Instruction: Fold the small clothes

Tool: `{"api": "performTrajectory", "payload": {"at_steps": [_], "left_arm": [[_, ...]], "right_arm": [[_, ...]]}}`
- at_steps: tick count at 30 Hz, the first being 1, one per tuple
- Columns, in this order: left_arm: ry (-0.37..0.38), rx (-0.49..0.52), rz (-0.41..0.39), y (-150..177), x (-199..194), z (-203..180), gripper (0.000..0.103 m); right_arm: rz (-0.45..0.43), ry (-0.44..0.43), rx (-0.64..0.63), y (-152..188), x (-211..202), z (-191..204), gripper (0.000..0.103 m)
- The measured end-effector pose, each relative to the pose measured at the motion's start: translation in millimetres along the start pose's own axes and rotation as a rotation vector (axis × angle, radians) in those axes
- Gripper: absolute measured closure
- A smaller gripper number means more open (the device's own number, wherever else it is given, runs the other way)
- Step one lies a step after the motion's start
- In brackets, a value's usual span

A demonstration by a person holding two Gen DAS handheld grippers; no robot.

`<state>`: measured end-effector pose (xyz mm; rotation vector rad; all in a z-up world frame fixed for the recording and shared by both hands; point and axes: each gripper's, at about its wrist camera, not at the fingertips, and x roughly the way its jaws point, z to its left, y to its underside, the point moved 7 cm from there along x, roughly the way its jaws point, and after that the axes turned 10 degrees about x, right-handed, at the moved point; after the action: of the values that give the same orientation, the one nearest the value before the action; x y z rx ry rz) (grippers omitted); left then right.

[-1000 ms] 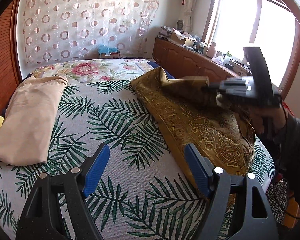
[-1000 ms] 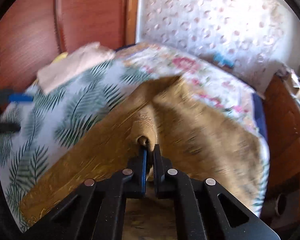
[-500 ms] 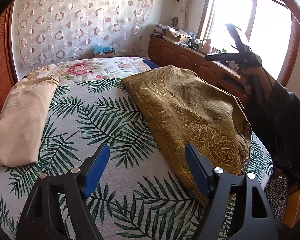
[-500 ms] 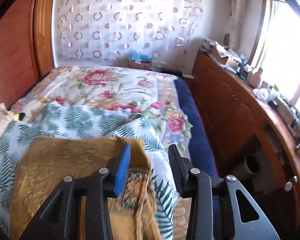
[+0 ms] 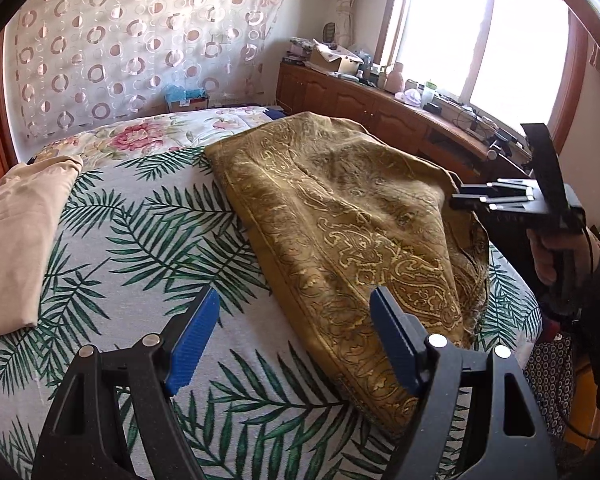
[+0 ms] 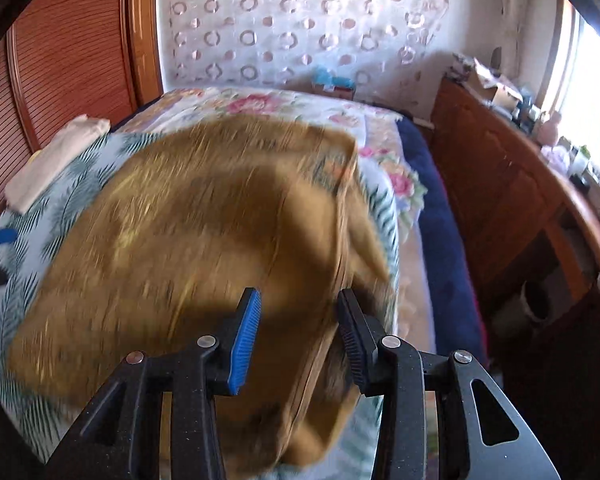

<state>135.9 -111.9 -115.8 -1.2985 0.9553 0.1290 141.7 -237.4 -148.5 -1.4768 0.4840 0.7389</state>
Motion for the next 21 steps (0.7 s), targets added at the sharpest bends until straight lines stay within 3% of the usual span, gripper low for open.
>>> {"api": "performTrajectory", "payload": {"at_steps": [5,9,14,21], "left_arm": [[0.009,0.011,0.015,1.1,5.7,-9.1,0.025],[0.009,0.022,0.027,1.8,9.7,-13.9,0.025],[0.014,0.021,0.032,3.6,10.9,-15.9,0.025],[0.027,0.035,0.054,8.8,17.3,-24.8,0.025]], "right_arm": [[0.012,0.004,0.017,23.2,-17.0,-12.5,0.063],[0.002,-0.069,0.023,29.7,-28.1,-14.6,0.097],[-0.072,-0.060,0.091,30.5,-61.4,-50.7,0.097],[-0.034,-0.039,0.102,40.5,-58.9,-66.8,0.097]]}}
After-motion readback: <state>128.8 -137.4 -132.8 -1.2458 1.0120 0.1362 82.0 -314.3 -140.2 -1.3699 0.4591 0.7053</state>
